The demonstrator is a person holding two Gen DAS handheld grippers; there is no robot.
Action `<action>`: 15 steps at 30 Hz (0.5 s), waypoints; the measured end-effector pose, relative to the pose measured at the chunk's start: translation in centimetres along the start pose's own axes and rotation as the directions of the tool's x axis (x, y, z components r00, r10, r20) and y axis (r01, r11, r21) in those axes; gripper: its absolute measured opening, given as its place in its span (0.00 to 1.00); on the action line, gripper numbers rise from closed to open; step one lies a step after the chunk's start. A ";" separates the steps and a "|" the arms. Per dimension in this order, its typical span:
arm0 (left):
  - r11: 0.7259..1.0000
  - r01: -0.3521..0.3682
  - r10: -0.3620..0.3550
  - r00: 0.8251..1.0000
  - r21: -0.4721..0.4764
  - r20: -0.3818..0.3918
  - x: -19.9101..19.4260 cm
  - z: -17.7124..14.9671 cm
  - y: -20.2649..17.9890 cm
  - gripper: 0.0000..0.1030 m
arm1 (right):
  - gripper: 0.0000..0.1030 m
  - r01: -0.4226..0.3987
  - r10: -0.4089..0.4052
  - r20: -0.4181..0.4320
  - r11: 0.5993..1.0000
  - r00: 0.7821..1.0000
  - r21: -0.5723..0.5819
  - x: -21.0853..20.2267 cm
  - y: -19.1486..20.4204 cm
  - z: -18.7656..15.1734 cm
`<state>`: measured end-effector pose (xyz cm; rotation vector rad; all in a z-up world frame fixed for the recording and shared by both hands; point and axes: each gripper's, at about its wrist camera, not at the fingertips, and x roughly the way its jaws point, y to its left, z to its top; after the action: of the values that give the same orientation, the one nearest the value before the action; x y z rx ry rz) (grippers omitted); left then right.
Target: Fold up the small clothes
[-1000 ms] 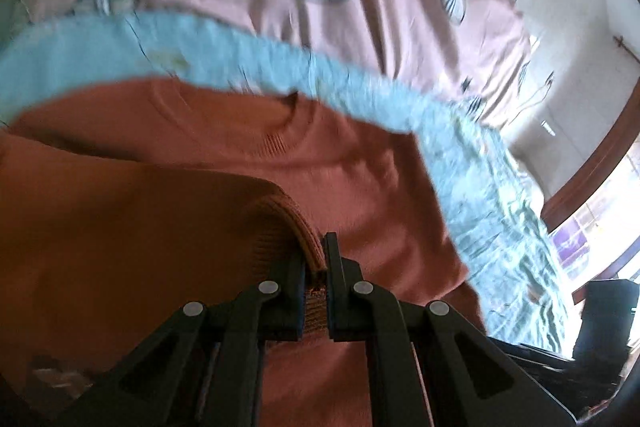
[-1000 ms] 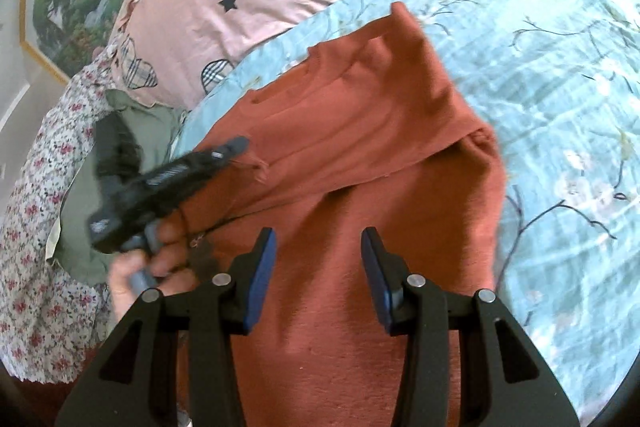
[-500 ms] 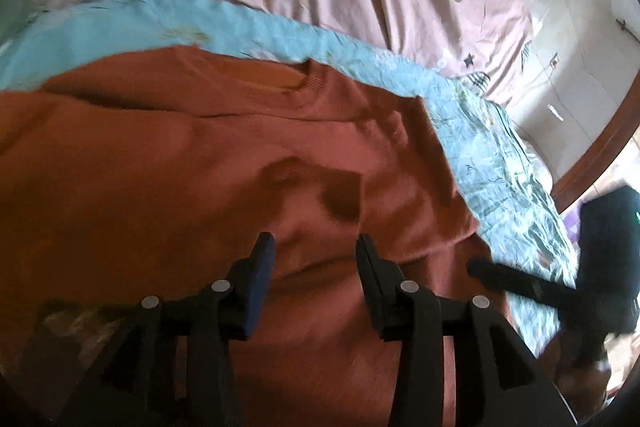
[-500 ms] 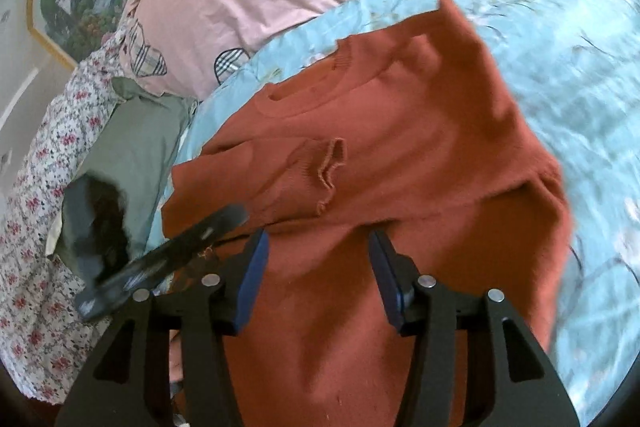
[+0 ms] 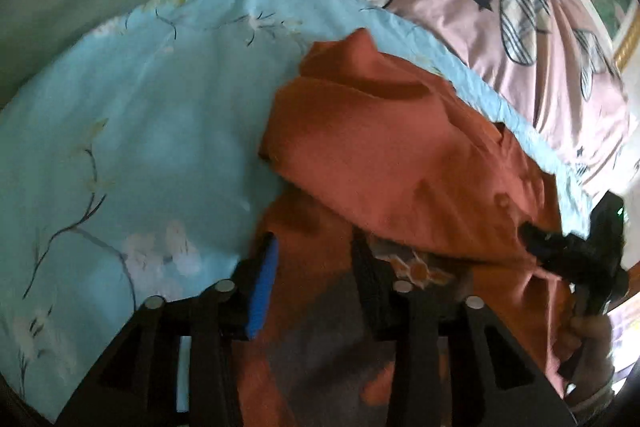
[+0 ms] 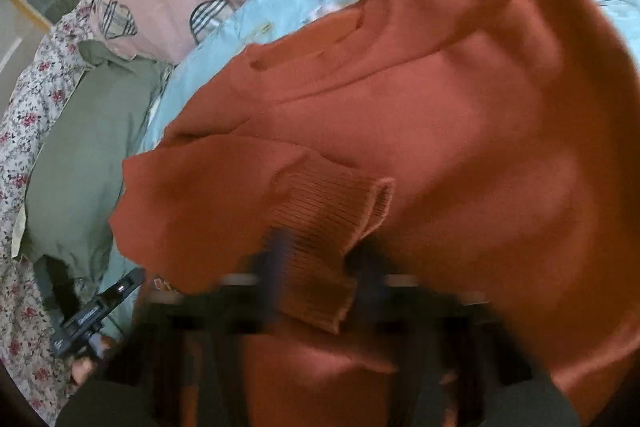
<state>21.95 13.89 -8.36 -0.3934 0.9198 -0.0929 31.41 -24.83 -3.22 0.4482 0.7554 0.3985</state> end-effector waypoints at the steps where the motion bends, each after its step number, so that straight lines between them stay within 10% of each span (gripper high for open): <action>1: 1.000 -0.005 0.005 1.000 -0.001 -0.007 0.6 0.5 0.1 0.33 | 0.05 -0.025 0.024 0.020 1.000 1.000 0.007 -0.5 0.1 0.4; 8: 0.991 -0.082 0.081 0.997 0.102 0.013 2.6 2.4 -2.3 0.33 | 0.05 -0.045 0.028 0.303 0.998 0.953 0.052 -11.2 -2.1 3.2; 15: 0.985 -0.112 0.108 0.993 0.134 0.038 3.5 2.5 -3.1 0.30 | 0.05 0.044 -0.067 0.195 0.991 0.978 0.123 -9.0 -6.9 1.7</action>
<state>26.36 10.92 -8.52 -0.2164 0.8973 -0.0476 27.92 -35.41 -0.67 0.5683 0.5972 0.2527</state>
